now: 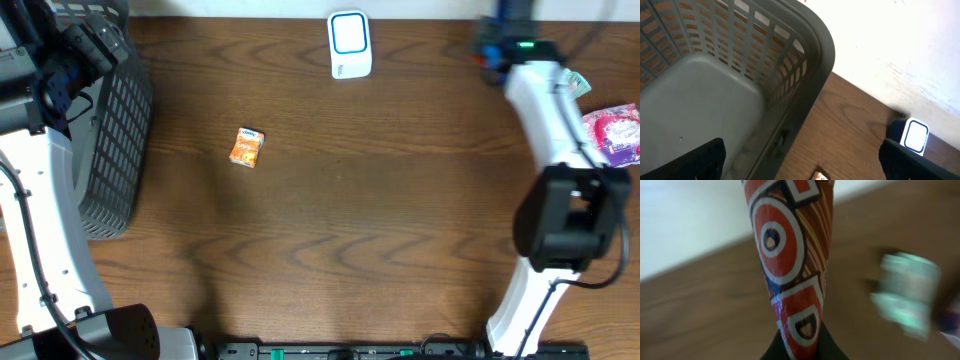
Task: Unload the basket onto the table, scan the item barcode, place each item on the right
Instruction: 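Carry the red bar right and drop it beside the wipes pack, then move the right gripper to the orange Kleenex packet and grasp it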
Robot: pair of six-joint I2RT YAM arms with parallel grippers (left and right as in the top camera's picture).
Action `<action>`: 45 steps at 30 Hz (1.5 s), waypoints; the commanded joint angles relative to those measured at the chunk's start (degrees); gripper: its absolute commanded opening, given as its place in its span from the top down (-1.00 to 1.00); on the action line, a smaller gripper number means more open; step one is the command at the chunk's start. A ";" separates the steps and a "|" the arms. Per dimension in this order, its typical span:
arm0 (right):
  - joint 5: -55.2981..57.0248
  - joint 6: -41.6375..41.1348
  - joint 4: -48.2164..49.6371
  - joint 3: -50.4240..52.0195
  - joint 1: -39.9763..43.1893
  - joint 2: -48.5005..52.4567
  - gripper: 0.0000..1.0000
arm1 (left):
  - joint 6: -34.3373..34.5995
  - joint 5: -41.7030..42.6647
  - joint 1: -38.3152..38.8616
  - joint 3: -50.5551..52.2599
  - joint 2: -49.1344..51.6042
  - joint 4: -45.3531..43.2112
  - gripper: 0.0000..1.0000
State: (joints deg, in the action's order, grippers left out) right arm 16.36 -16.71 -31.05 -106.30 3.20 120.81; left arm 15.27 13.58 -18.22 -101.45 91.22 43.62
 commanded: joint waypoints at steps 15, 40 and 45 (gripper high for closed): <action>-1.53 -1.90 -4.96 0.09 14.86 4.76 -0.09 | 0.48 0.04 -0.09 -0.42 -0.57 0.04 -0.96; -40.02 -1.29 2.47 0.15 -25.40 2.93 0.00 | 0.48 0.04 -0.09 -0.42 -0.57 0.04 -0.96; -28.44 -1.25 5.99 0.15 -36.33 4.98 0.01 | 0.48 0.04 -0.09 -0.42 -0.57 0.04 -0.94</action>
State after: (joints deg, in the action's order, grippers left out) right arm -22.31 -18.00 -26.44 -106.21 -29.41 124.40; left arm 15.27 13.58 -18.22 -101.45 91.22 43.62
